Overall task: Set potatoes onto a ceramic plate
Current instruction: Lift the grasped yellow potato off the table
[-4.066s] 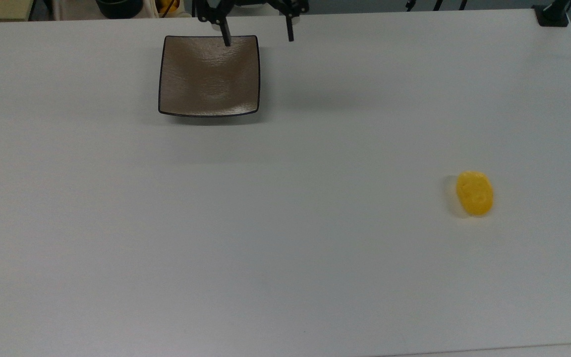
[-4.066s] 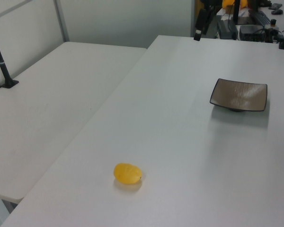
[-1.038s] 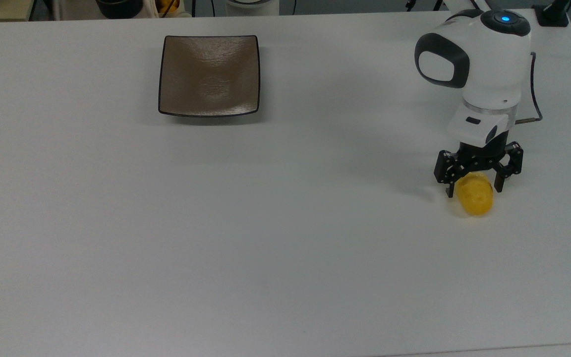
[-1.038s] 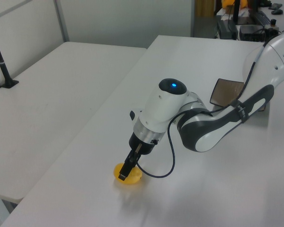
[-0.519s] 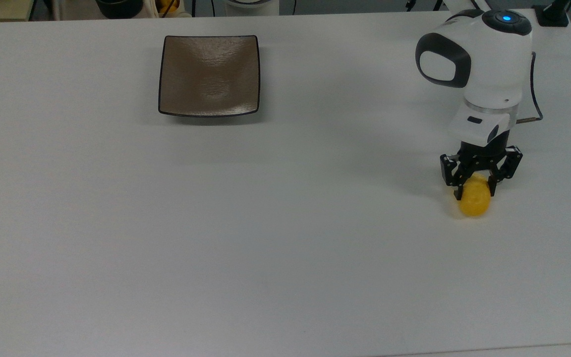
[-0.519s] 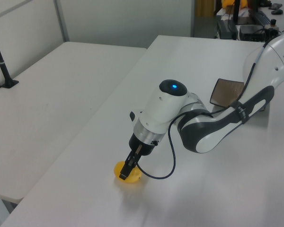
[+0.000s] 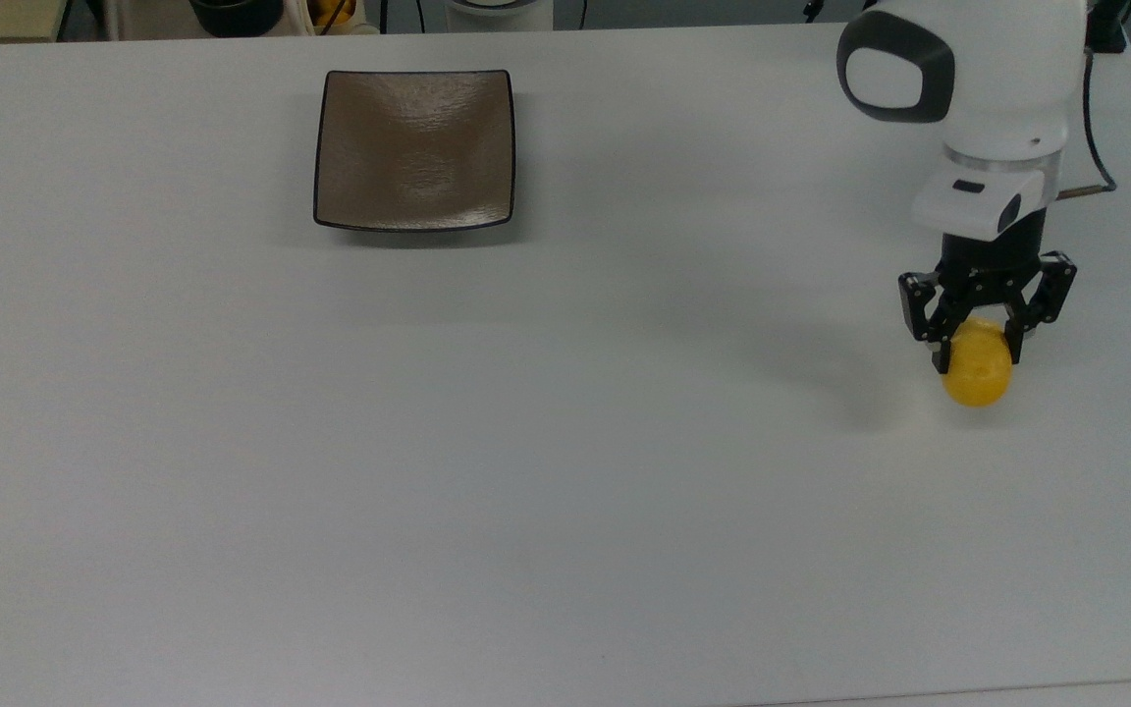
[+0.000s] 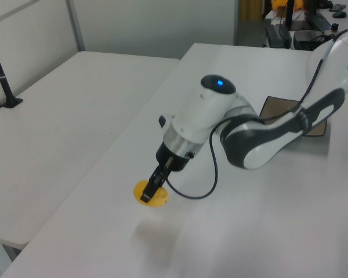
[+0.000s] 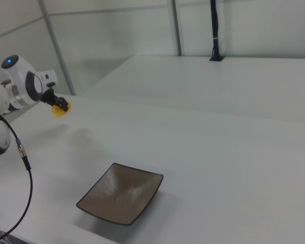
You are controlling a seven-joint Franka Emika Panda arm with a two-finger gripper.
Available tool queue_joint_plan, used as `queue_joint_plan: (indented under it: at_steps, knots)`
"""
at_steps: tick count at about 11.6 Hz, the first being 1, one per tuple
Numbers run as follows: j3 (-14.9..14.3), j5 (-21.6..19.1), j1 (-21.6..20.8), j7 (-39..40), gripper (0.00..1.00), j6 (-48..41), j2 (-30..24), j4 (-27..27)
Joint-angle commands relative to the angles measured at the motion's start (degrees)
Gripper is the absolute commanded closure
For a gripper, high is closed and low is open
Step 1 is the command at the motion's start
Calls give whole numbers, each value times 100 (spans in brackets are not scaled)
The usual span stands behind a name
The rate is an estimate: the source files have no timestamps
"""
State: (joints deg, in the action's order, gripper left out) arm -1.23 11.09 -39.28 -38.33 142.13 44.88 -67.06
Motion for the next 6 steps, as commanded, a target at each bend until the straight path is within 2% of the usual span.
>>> queue_joint_plan:
  at_steps: [1, 4, 5, 6]
  knots:
    - [-26, 8, 209, -131, 73, -814, -1312, -860]
    - [-26, -115, 403, -131, 73, -1204, -2261, -1508]
    - [-26, -133, 525, -122, 75, -1561, -2603, -1729]
    - [-26, -324, 648, 0, 76, -1983, -2859, -1766]
